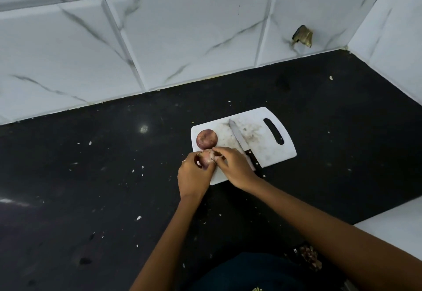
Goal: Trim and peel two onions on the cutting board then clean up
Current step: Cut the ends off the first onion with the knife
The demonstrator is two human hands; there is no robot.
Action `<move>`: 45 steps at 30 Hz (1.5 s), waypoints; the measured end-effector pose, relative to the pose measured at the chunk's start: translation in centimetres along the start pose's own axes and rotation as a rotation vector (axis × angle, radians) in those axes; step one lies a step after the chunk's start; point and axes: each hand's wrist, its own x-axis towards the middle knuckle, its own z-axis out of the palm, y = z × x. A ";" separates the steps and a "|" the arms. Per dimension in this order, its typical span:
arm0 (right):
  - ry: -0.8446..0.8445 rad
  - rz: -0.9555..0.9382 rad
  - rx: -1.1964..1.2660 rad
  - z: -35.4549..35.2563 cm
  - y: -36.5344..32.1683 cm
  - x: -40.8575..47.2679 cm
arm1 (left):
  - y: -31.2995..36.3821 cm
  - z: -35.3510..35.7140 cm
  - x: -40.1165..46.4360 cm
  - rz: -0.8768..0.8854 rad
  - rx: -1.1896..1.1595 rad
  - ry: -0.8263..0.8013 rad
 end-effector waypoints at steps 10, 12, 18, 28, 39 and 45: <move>0.179 0.094 0.180 -3.4 2.0 0.8 | 3.0 3.9 0.0 -0.034 -0.161 -0.102; 0.187 0.087 0.159 -3.9 2.7 0.6 | 3.4 5.0 0.0 -0.004 -0.124 -0.125; 0.140 0.070 0.180 -4.2 3.1 0.5 | 3.1 6.2 0.5 0.017 -0.083 -0.031; -0.063 0.333 -0.226 -5.7 4.3 0.6 | 2.2 5.2 0.4 0.037 0.056 -0.107; -0.066 0.485 -0.031 -6.0 4.5 1.0 | 2.7 4.6 -0.2 0.100 0.283 0.008; -0.118 0.500 0.168 -7.4 4.3 1.9 | 3.2 4.5 -0.1 0.101 0.230 0.011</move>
